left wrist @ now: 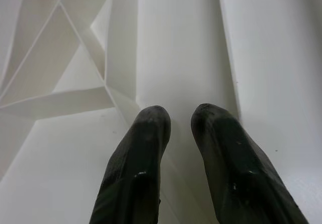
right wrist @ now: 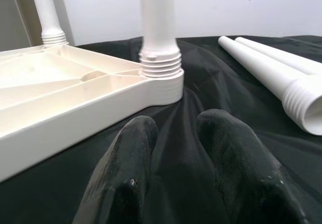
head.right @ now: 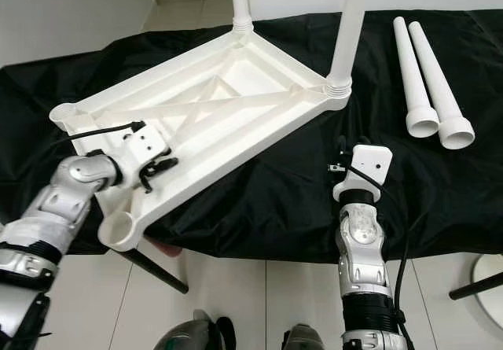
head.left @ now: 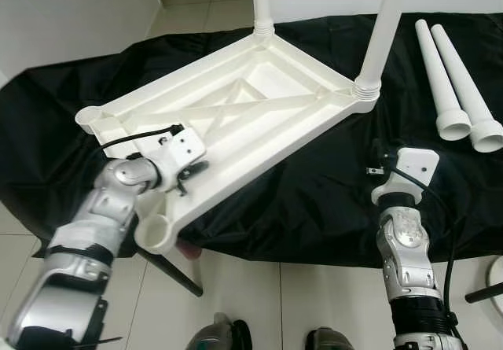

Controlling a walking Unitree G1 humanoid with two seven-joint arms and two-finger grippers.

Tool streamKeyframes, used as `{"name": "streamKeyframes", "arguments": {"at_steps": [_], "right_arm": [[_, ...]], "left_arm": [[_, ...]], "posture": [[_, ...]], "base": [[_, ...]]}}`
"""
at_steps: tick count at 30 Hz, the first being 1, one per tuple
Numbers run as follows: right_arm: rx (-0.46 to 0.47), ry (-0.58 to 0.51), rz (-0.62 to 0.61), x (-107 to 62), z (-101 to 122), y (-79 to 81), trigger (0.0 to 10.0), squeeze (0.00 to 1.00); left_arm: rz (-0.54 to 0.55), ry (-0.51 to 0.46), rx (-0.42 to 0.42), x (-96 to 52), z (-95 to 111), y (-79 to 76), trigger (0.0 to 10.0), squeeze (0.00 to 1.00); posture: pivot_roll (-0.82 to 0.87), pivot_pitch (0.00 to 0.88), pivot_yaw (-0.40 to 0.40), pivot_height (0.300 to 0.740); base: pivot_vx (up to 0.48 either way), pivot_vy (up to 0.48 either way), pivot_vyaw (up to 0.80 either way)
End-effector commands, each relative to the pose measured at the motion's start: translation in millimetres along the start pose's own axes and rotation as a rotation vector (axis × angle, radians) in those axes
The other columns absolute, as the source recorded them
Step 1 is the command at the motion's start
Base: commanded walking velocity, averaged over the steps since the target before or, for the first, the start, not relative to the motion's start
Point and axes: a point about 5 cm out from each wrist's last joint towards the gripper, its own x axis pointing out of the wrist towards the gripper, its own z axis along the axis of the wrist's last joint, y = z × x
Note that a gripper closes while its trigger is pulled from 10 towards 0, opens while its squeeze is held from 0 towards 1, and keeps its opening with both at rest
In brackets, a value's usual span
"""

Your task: Building children table

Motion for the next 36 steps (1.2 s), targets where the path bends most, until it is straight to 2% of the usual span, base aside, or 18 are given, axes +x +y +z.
{"name": "streamKeyframes", "arguments": {"at_steps": [1, 5, 7, 9, 10, 12, 14, 19, 21, 22, 24, 26, 27, 28, 30, 31, 34, 36], "right_arm": [[0.015, 0.001, -0.003, -0.2, -2, 1.4, 10.0, 0.0], [0.015, 0.003, -0.005, -0.8, -2, 1.2, 10.0, 0.0], [0.016, 0.004, -0.006, -1.1, -3, 1.2, 10.0, 0.0], [0.018, 0.005, -0.006, -1.0, -3, 1.7, 10.0, 0.0], [0.018, 0.005, -0.006, -1.0, -3, 1.7, 10.0, 0.0], [0.019, 0.005, -0.003, -0.1, -3, 2.8, 10.0, 0.0], [0.019, 0.003, -0.002, 0.1, -3, 3.0, 10.0, 0.0], [0.021, 0.002, -0.002, 0.5, -3, 3.3, 10.0, 0.0], [0.02, 0.0, -0.004, 1.3, -3, 3.1, 10.0, 0.0], [0.02, 0.0, -0.004, 1.3, -3, 3.1, 10.0, 0.0], [0.02, -0.004, -0.009, 2.2, -2, 2.1, 10.0, 0.0], [0.019, -0.005, -0.01, 2.4, -2, 1.8, 10.0, 0.0], [0.019, -0.006, -0.011, 1.9, -2, 1.7, 10.0, 0.0], [0.019, -0.006, -0.011, 1.9, -2, 1.7, 10.0, 0.0], [0.018, -0.003, -0.012, 0.2, -3, 1.5, 10.0, 0.0], [0.017, 0.0, -0.013, -1.0, -4, 1.0, 10.0, 0.0], [0.017, 0.001, -0.014, -1.7, -5, 0.6, 10.0, 0.0], [0.016, 0.005, -0.011, -1.8, -6, 0.5, 10.0, 0.0]], "left_arm": [[-0.082, 0.024, -0.031, 1.2, -7, -10.6, 10.0, 0.0], [-0.059, 0.008, -0.069, 5.0, 0, -13.0, 10.0, 0.0], [-0.024, 0.0, -0.091, 5.5, 0, -9.2, 10.0, 0.0], [0.054, -0.005, -0.136, 0.2, -5, 9.2, 10.0, 0.0], [0.054, -0.005, -0.136, 0.2, -5, 9.2, 10.0, 0.0], [0.132, -0.032, -0.179, -12.7, -8, 32.8, 10.0, 0.0], [0.173, -0.071, -0.213, -20.1, -7, 45.4, 10.0, 0.0], [0.216, -0.125, -0.224, -33.9, -3, 61.5, 10.0, 0.0], [0.138, -0.16, -0.233, -43.8, -4, 60.1, 10.0, 0.0], [0.138, -0.16, -0.233, -43.8, -4, 60.1, 10.0, 0.0], [0.009, -0.152, -0.252, -53.3, -16, 51.5, 10.0, 0.0], [-0.027, -0.148, -0.255, -56.0, -19, 49.1, 10.0, 0.0], [-0.119, -0.126, -0.256, -63.0, -28, 40.1, 10.0, 0.0], [-0.119, -0.126, -0.256, -63.0, -28, 40.1, 10.0, 0.0], [-0.271, -0.087, -0.243, -75.1, -40, 23.8, 10.0, 0.0], [-0.337, -0.073, -0.273, -81.1, -45, 16.5, 10.0, 0.0], [-0.368, -0.07, -0.295, -84.3, -47, 13.2, 10.0, 0.0], [-0.436, -0.04, -0.305, -91.7, -51, 5.9, 10.0, 0.0]], "posture": [[-0.05, 0.07, 0.164, 0.74], [-0.05, 0.075, 0.168, 0.74], [-0.05, 0.075, 0.168, 0.74], [-0.04, 0.074, 0.166, 0.74], [-0.04, 0.074, 0.166, 0.74], [-0.04, 0.076, 0.167, 0.74], [-0.04, 0.076, 0.167, 0.74], [-0.03, 0.078, 0.168, 0.74], [-0.03, 0.075, 0.174, 0.74], [-0.03, 0.075, 0.174, 0.74], [-0.03, 0.076, 0.179, 0.74], [-0.03, 0.076, 0.179, 0.74], [-0.03, 0.077, 0.183, 0.74], [-0.03, 0.077, 0.183, 0.74], [-0.03, 0.078, 0.183, 0.74], [-0.03, 0.078, 0.181, 0.74], [-0.03, 0.078, 0.181, 0.74], [-0.02, 0.075, 0.172, 0.74]], "base": [[0.0, 0.0, 0.0], [0.0, 0.0, 0.0], [0.0, 0.0, 0.0], [0.0, 0.0, 0.0], [0.0, 0.0, 0.0], [0.0, 0.0, 0.0], [0.0, 0.0, 0.0], [0.0, 0.0, 0.0], [0.0, 0.0, 0.0], [0.0, 0.0, 0.0], [0.0, 0.0, 0.0], [0.0, 0.0, 0.0], [0.0, 0.0, 0.0], [0.0, 0.0, 0.0], [0.0, 0.0, 0.0], [0.0, 0.0, 0.0], [0.0, 0.0, 0.0], [0.0, 0.0, 0.0]]}}
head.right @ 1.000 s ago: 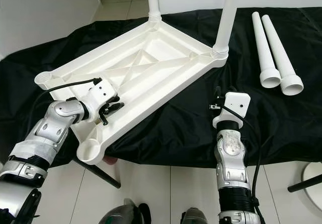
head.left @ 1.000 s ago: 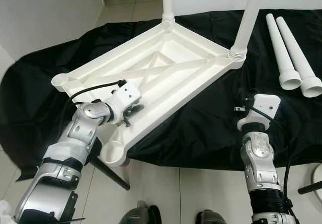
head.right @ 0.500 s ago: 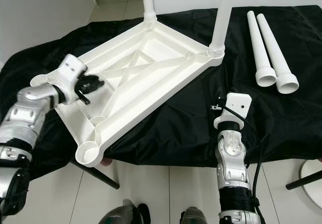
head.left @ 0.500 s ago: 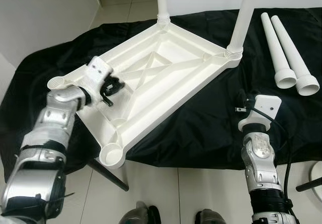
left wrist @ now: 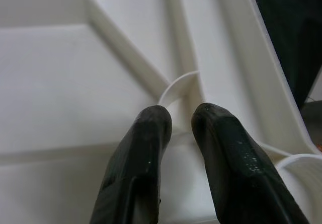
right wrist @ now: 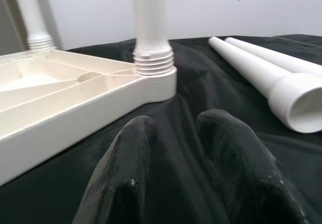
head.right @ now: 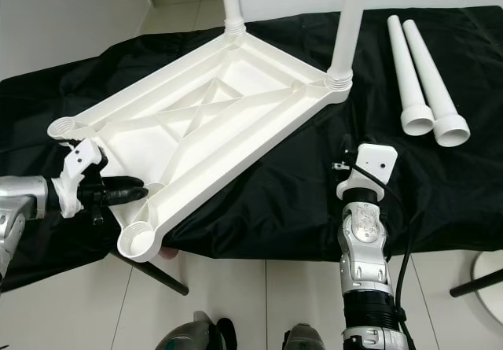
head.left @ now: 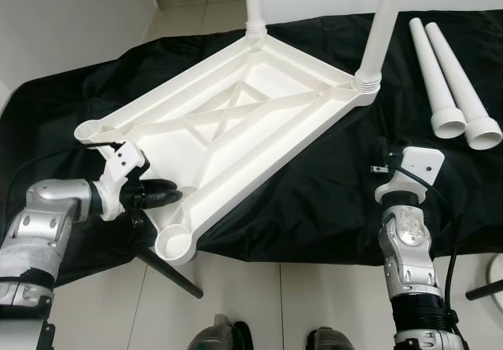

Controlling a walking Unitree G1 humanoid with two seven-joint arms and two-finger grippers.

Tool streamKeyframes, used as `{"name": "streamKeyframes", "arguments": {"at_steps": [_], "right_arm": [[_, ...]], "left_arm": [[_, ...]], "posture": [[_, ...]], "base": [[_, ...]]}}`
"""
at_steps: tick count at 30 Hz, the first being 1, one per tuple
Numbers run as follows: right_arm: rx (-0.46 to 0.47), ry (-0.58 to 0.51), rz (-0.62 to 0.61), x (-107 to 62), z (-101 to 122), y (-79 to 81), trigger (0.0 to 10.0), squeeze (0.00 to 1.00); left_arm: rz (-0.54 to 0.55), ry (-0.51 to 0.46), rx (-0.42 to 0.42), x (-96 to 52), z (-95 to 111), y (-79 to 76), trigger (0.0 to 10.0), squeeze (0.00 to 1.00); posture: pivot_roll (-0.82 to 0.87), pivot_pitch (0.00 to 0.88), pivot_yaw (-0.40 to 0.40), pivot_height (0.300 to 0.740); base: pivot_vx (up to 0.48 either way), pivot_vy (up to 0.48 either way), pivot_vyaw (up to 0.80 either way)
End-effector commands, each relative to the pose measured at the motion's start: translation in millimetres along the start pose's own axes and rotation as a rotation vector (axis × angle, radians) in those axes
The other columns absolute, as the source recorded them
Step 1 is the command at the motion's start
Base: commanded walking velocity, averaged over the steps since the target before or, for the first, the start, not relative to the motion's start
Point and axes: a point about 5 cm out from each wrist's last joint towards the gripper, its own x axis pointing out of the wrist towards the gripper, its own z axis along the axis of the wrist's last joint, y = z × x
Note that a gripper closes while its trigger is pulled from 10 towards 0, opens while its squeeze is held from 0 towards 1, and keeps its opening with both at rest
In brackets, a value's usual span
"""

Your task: Building children table

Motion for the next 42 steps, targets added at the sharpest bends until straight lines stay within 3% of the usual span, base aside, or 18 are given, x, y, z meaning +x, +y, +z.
{"name": "streamKeyframes", "arguments": {"at_steps": [1, 10, 19, 23, 26, 28, 30, 34, 36, 38, 42], "right_arm": [[0.011, 0.016, 0.005, -3.5, -5, 1.8, 10.0, 0.0], [0.008, 0.014, 0.013, -0.4, -4, 3.1, 10.0, 0.0], [0.007, 0.01, 0.018, -0.2, -4, 3.6, 10.0, 0.0], [0.005, 0.012, 0.022, -0.1, -3, 3.5, 10.0, 0.0], [0.005, 0.012, 0.022, 0.0, -3, 3.6, 10.0, 0.0], [0.003, 0.012, 0.024, -0.3, -3, 3.6, 10.0, 0.0], [0.003, 0.012, 0.024, -0.3, -3, 3.6, 10.0, 0.0], [0.003, 0.011, 0.02, -1.3, -3, 3.1, 10.0, 0.0], [0.003, 0.011, 0.02, -1.3, -3, 3.1, 10.0, 0.0], [0.005, 0.011, 0.016, -2.0, -3, 2.9, 10.0, 0.0], [0.005, 0.01, 0.016, -2.7, -3, 3.7, 10.0, 0.0]], "left_arm": [[-0.12, 0.035, -0.02, -6.2, -5, -8.4, 10.0, 0.0], [-0.193, 0.114, 0.009, -10.4, -19, -21.9, 10.0, 0.0], [-0.235, 0.145, 0.012, -1.6, -33, -41.9, 10.0, 0.0], [-0.261, 0.084, -0.009, 23.5, -29, -62.2, 10.0, 0.0], [-0.263, 0.078, -0.005, 25.9, -28, -64.0, 10.0, 0.0], [-0.237, 0.001, -0.014, 45.5, -15, -69.4, 10.0, 0.0], [-0.237, 0.001, -0.014, 45.5, -15, -69.4, 10.0, 0.0], [-0.178, -0.085, -0.015, 63.8, 0, -71.0, 10.0, 0.0], [-0.178, -0.085, -0.015, 63.8, 0, -71.0, 10.0, 0.0], [-0.127, -0.136, -0.02, 75.0, 10, -71.3, 10.0, 0.0], [-0.077, -0.178, -0.017, 84.0, 22, -69.8, 10.0, 0.0]], "posture": [[-0.02, 0.075, 0.172, 0.74], [-0.01, 0.071, 0.165, 0.74], [-0.02, 0.069, 0.153, 0.74], [-0.03, 0.071, 0.145, 0.74], [-0.03, 0.071, 0.145, 0.74], [-0.03, 0.071, 0.144, 0.74], [-0.03, 0.071, 0.144, 0.74], [-0.04, 0.064, 0.149, 0.74], [-0.04, 0.064, 0.149, 0.74], [-0.05, 0.059, 0.149, 0.74], [-0.05, 0.057, 0.148, 0.74]], "base": [[0.0, 0.0, 0.0], [0.0, 0.0, 0.0], [0.0, 0.0, 0.0], [0.0, 0.0, 0.0], [0.0, 0.0, 0.0], [0.0, 0.0, 0.0], [0.0, 0.0, 0.0], [0.0, 0.0, 0.0], [0.0, 0.0, 0.0], [0.0, 0.0, 0.0], [0.0, 0.0, 0.0]]}}
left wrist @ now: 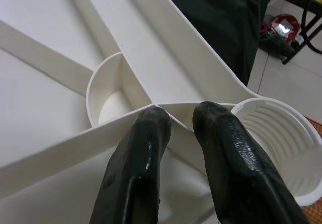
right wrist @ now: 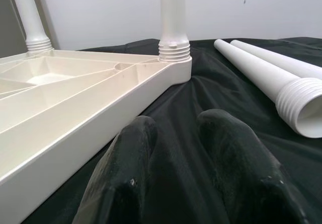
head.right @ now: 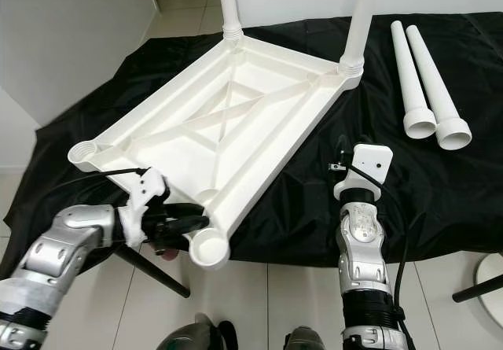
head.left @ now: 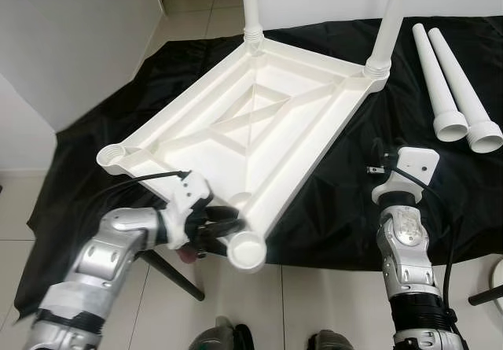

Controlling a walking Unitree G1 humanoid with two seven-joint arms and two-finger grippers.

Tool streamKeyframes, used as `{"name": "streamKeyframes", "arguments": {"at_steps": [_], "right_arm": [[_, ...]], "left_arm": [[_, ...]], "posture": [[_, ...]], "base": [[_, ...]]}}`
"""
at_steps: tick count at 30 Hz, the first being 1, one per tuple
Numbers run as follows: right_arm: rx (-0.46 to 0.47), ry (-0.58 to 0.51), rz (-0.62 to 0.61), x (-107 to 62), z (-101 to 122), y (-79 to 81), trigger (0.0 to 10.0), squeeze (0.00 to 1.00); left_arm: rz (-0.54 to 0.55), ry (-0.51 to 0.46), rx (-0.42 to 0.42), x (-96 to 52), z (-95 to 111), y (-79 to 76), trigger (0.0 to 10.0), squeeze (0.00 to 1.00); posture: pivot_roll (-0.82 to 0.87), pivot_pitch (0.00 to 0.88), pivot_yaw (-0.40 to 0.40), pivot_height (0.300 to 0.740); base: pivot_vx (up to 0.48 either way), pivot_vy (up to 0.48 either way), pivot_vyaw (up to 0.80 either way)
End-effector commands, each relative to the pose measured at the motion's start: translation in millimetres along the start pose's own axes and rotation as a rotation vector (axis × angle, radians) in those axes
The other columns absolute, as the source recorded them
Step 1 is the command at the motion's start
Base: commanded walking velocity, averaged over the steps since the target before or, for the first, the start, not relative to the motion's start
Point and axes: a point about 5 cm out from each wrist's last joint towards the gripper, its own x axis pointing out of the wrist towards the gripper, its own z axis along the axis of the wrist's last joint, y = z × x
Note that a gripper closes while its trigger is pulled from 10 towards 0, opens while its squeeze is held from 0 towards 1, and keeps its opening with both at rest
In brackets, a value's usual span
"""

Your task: Building children table

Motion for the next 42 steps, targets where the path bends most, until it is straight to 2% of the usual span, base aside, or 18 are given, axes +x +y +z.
{"name": "streamKeyframes", "arguments": {"at_steps": [1, 4, 6, 8, 11, 13, 15, 20, 26, 31, 39, 42], "right_arm": [[0.01, 0.003, 0.001, -2.9, -1, 2.5, 10.0, 0.0], [0.01, 0.003, 0.002, -3.0, -1, 2.6, 10.0, 0.0], [0.004, 0.002, 0.001, -3.1, -1, -0.2, 10.0, 0.0], [0.003, 0.003, 0.001, -3.1, -1, -0.7, 10.0, 0.0], [-0.001, 0.004, 0.006, -2.6, -1, -1.5, 10.0, 0.0], [-0.002, 0.005, 0.007, -2.5, -1, -1.6, 10.0, 0.0], [-0.005, 0.002, 0.011, -1.3, 0, -1.6, 10.0, 0.0], [-0.011, -0.004, 0.008, 0.7, 2, -3.8, 10.0, 0.0], [-0.01, -0.002, 0.008, 0.0, 1, -2.7, 10.0, 0.0], [-0.009, -0.001, 0.007, -0.1, 1, -2.7, 10.0, 0.0], [-0.015, -0.007, 0.007, 2.3, 2, -4.0, 10.0, 0.0], [-0.015, -0.007, 0.008, 2.7, 2, -3.8, 10.0, 0.0]], "left_arm": [[0.072, 0.002, 0.023, 1.0, 6, 6.2, 10.0, 0.0], [0.096, -0.006, 0.034, 2.3, 10, 8.9, 10.0, 0.0], [0.047, -0.026, 0.07, -9.3, 19, 6.3, 10.0, 0.0], [0.027, -0.021, 0.079, -12.0, 19, 4.6, 10.0, 0.0], [-0.077, 0.02, 0.089, -21.6, 17, -4.9, 10.0, 0.0], [-0.093, 0.025, 0.09, -23.0, 16, -6.3, 10.0, 0.0], [-0.147, 0.051, 0.065, -30.4, 17, -9.2, 10.0, 0.0], [-0.211, 0.141, 0.081, -46.9, 20, -6.8, 10.0, 0.0], [-0.148, 0.186, 0.121, -57.3, 19, 9.1, 10.0, 0.0], [-0.129, 0.187, 0.125, -58.5, 19, 11.7, 10.0, 0.0], [0.018, 0.176, 0.176, -73.7, 36, 40.3, 10.0, 0.0], [0.034, 0.17, 0.184, -75.1, 38, 43.9, 10.0, 0.0]], "posture": [[-0.05, 0.057, 0.148, 0.74], [-0.05, 0.052, 0.148, 0.74], [-0.06, 0.044, 0.14, 0.74], [-0.06, 0.044, 0.14, 0.74], [-0.06, 0.041, 0.131, 0.74], [-0.06, 0.041, 0.131, 0.74], [-0.06, 0.045, 0.128, 0.74], [-0.06, 0.048, 0.131, 0.74], [-0.06, 0.048, 0.131, 0.74], [-0.07, 0.047, 0.131, 0.74], [-0.07, 0.051, 0.13, 0.74], [-0.07, 0.051, 0.13, 0.74]], "base": [[0.0, 0.0, 0.0], [0.0, 0.0, 0.0], [0.0, 0.0, 0.0], [0.0, 0.0, 0.0], [0.0, 0.0, 0.0], [0.0, 0.0, 0.0], [0.0, 0.0, 0.0], [0.0, 0.0, 0.0], [0.0, 0.0, 0.0], [0.0, 0.0, 0.0], [0.0, 0.0, 0.0], [0.0, 0.0, 0.0]]}}
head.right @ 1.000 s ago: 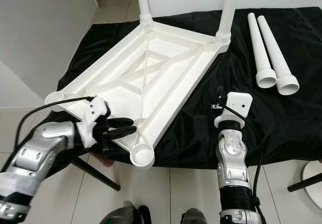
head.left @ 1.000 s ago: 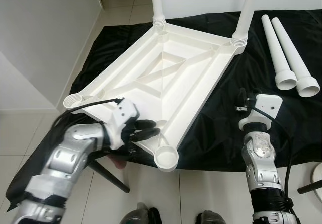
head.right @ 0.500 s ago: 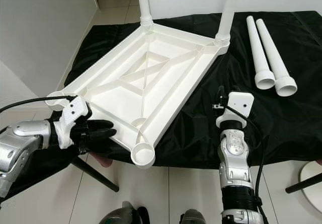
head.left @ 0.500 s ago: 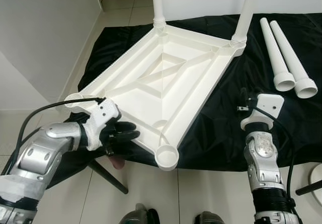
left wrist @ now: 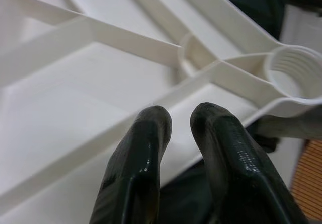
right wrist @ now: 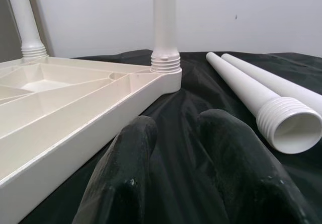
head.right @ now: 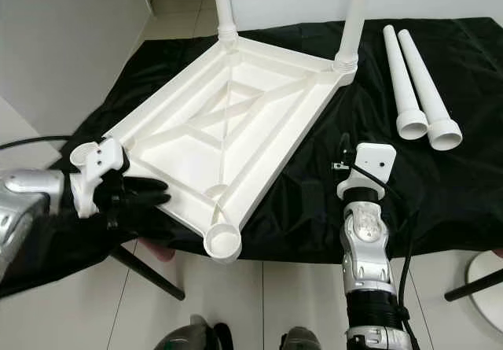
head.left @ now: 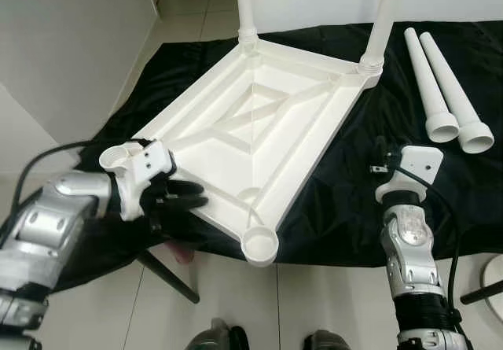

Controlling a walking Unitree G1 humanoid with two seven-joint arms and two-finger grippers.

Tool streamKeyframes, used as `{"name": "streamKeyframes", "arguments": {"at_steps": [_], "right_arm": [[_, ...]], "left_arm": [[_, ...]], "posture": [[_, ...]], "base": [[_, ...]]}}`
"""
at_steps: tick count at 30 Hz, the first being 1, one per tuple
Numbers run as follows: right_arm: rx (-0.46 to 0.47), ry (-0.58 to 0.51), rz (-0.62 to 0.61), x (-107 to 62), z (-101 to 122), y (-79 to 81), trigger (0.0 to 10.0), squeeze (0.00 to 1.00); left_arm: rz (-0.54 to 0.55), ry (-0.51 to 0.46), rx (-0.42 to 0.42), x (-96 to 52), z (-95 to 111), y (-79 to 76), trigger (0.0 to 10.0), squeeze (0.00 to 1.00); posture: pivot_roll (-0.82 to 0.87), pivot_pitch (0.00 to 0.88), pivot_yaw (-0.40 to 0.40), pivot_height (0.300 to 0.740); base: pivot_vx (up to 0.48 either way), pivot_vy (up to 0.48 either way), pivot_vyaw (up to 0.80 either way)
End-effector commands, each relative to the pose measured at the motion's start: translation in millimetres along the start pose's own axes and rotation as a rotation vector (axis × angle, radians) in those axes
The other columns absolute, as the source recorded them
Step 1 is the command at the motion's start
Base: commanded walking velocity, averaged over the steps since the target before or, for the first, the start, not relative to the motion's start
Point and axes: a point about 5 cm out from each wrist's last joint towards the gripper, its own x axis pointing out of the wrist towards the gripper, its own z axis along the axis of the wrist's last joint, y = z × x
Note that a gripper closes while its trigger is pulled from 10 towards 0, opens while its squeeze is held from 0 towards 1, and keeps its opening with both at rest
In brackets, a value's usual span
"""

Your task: Building children table

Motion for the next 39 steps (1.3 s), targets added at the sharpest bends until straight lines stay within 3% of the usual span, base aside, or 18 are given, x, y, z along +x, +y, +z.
{"name": "streamKeyframes", "arguments": {"at_steps": [1, 11, 17, 19, 20, 24, 28, 29, 39], "right_arm": [[0.01, 0.012, 0.009, 0.2, -2, 3.5, 10.0, 0.0], [0.018, 0.011, 0.004, -2.1, -2, 5.4, 10.0, 0.0], [0.023, 0.017, 0.019, -4.0, -4, 9.3, 10.0, 0.0], [0.023, 0.017, 0.021, -3.9, -4, 10.0, 10.0, 0.0], [0.024, 0.017, 0.023, -3.8, -4, 10.2, 10.0, 0.0], [0.024, 0.017, 0.024, -3.8, -5, 10.0, 10.0, 0.0], [0.021, 0.018, 0.027, -4.5, -5, 10.2, 10.0, 0.0], [0.02, 0.019, 0.028, -4.8, -5, 10.0, 10.0, 0.0], [0.023, 0.016, 0.014, -3.1, -5, 8.1, 10.0, 0.0]], "left_arm": [[0.037, -0.005, 0.008, -5.9, -1, 6.1, 10.0, 0.0], [0.229, -0.137, 0.046, 2.1, 11, 27.2, 10.0, 0.0], [0.27, -0.172, 0.099, 7.1, 12, 29.8, 10.0, 0.0], [0.227, -0.162, 0.071, 8.7, 7, 27.9, 10.0, 0.0], [0.183, -0.154, 0.043, 10.0, 2, 26.0, 10.0, 1.0], [0.107, -0.127, 0.019, 12.2, -6, 21.5, 10.0, 1.0], [0.086, -0.089, 0.067, 15.2, -9, 18.2, 10.0, 1.0], [0.082, -0.08, 0.085, 18.1, -10, 18.1, 10.0, 0.0], [0.068, 0.026, 0.175, 33.6, -22, 21.5, 10.0, 0.0]], "posture": [[-0.07, 0.052, 0.131, 0.74], [-0.06, 0.041, 0.137, 0.74], [-0.05, 0.035, 0.133, 0.74], [-0.05, 0.034, 0.132, 0.74], [-0.05, 0.03, 0.132, 0.74], [-0.05, 0.029, 0.132, 0.74], [-0.05, 0.029, 0.132, 0.74], [-0.05, 0.024, 0.131, 0.74], [-0.05, 0.029, 0.135, 0.74]], "base": [[0.0, 0.0, 0.0], [0.0, 0.0, 0.0], [0.0, 0.0, 0.0], [0.0, 0.0, 0.0], [0.0, 0.0, 0.0], [0.0, 0.0, 0.0], [0.0, 0.0, 0.0], [0.0, 0.0, 0.0], [0.0, 0.0, 0.0]]}}
